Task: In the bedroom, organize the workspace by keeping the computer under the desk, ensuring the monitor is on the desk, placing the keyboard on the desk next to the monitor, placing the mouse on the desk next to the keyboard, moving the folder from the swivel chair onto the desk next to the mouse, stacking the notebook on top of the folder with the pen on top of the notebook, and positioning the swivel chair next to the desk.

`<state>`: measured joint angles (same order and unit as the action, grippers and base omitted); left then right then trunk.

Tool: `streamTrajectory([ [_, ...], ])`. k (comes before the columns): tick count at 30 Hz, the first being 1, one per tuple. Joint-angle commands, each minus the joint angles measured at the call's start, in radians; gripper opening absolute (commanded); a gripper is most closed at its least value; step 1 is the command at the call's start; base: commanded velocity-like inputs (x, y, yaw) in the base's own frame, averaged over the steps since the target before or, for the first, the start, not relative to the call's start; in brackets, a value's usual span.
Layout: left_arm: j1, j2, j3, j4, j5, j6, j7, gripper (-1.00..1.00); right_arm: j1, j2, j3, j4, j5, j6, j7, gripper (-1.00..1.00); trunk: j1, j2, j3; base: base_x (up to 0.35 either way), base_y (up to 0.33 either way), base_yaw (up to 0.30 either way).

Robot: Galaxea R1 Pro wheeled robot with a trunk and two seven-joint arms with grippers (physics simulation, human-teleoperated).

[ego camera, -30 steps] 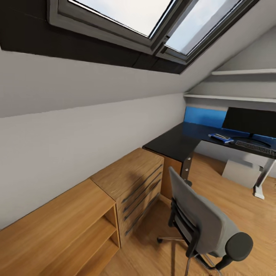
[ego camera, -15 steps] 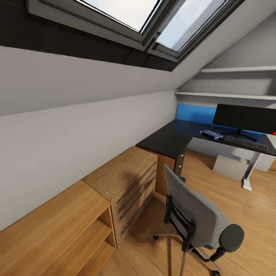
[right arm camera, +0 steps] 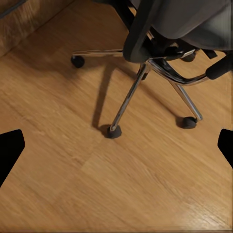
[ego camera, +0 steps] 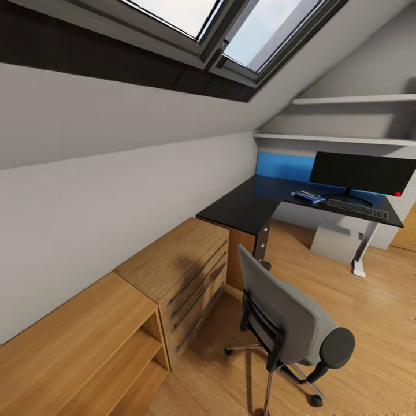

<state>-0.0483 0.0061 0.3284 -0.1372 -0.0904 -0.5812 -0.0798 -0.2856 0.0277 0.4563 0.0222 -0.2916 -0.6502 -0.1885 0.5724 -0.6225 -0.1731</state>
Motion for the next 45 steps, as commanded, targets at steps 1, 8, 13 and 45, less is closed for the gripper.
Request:
streamTrajectory([
  [1,-0.001,0.0,0.009,0.001,-0.009,-0.003,-0.004,1.0,-0.001,0.0,0.009,0.002,-0.005,-0.003,-0.005,1.0,0.0,-0.001,-0.003,0.0,0.0,-0.141],
  [8,-0.001,0.0,0.009,0.001,-0.009,-0.003,-0.003,1.0,-0.001,0.0,0.009,0.002,-0.005,-0.003,-0.005,1.0,0.0,-0.001,-0.011,0.0,0.0,-0.167],
  [13,-0.001,0.0,0.009,0.001,-0.009,-0.004,-0.003,1.0,-0.001,0.0,0.009,0.002,-0.005,-0.003,-0.005,1.0,0.0,-0.001,-0.014,0.0,0.0,-0.213],
  [45,-0.001,0.0,0.009,0.001,-0.009,-0.003,-0.003,1.0,-0.001,0.0,0.009,0.002,-0.005,-0.004,-0.004,1.0,0.0,-0.001,-0.016,0.0,0.0,-0.263],
])
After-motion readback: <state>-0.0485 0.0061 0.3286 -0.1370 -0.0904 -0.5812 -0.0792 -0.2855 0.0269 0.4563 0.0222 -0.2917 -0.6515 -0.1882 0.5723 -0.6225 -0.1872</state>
